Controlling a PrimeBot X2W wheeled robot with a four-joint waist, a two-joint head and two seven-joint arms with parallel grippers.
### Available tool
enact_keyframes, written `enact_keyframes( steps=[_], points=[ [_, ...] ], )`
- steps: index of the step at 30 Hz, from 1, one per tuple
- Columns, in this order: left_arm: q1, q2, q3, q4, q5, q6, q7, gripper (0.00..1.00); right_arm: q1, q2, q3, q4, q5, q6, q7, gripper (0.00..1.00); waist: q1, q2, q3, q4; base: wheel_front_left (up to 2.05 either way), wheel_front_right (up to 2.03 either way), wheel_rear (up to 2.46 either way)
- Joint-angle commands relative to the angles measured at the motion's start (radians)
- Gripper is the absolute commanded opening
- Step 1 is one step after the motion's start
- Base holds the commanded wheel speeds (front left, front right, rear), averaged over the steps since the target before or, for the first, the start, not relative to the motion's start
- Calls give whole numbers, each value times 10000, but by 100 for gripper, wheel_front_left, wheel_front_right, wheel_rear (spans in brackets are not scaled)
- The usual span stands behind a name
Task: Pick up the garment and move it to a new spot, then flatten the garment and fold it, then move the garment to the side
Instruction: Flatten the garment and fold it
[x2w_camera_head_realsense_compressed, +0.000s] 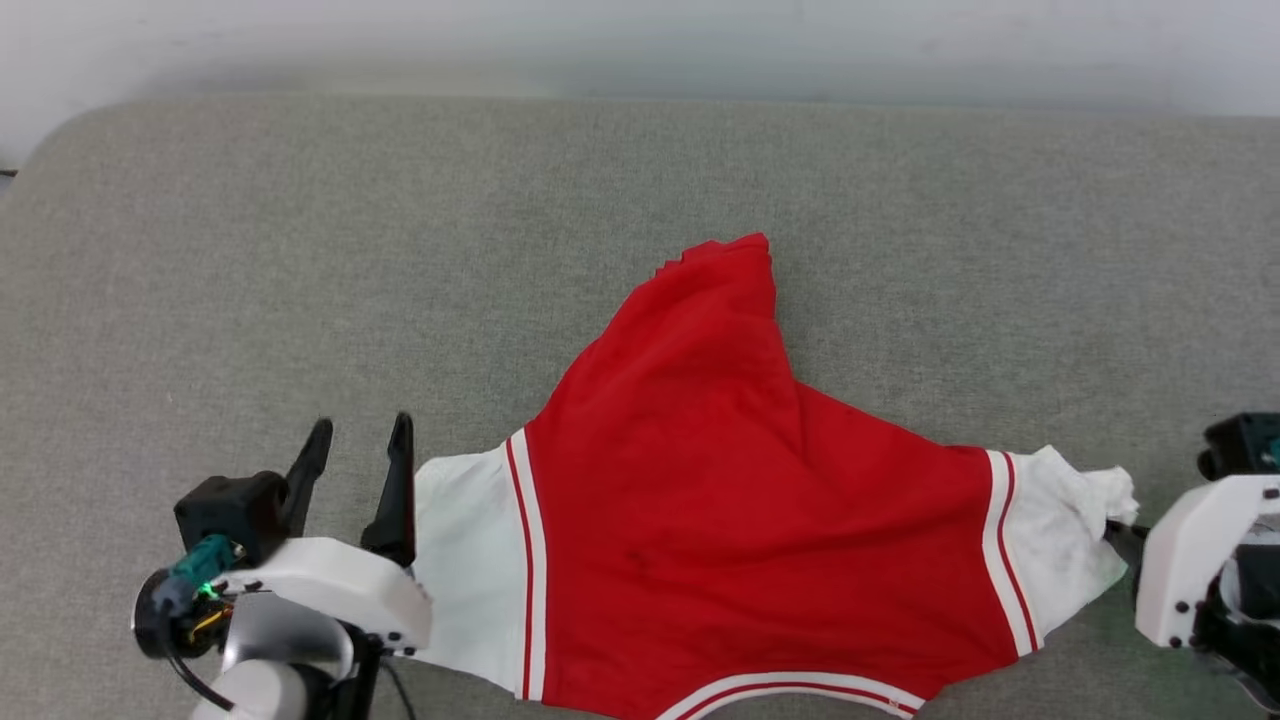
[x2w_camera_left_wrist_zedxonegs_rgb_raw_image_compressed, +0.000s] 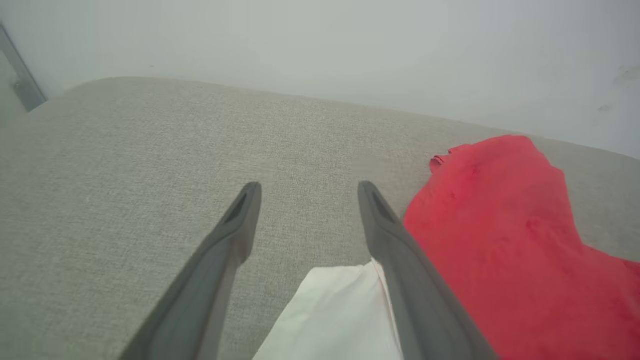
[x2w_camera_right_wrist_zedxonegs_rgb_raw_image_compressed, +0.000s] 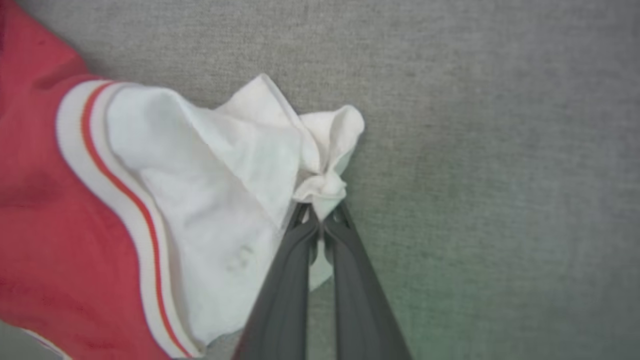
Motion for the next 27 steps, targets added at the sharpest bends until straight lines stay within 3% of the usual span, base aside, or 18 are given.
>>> enact_keyframes(
  steps=[1,3,4,8,14,20,27],
  points=[
    [139,186,81,40,-202,-81,419,100,246,-47,-237,-62,-146,-17,-79,0,-1,0,-241,-70,0,0,0],
    [213,331,104,32,-402,-153,839,100,298,4,-389,-183,-233,-17,-140,0,-1,0,-341,-101,0,0,0],
    [410,617,196,-48,-878,-307,1734,100,470,192,-682,-459,-380,-16,-177,0,-1,0,-547,-189,0,0,0],
    [968,1321,401,-432,-1871,-575,3519,100,988,503,-1132,-1027,-686,-16,-36,0,-1,0,-883,-369,0,0,0],
    [1839,2059,566,-894,-2888,-503,5478,100,1685,1106,-1479,-1745,-964,-14,246,0,-1,0,-1127,-587,0,0,0],
    [2040,2082,406,-679,-3223,-367,6178,100,1873,1504,-1502,-2187,-1061,-14,389,0,-1,0,-1027,-764,0,0,0],
    [1311,1862,82,595,-3180,-481,6380,100,1701,1738,-1344,-2494,-1108,-13,458,0,-1,0,-533,-1024,0,0,0]
  ],
)
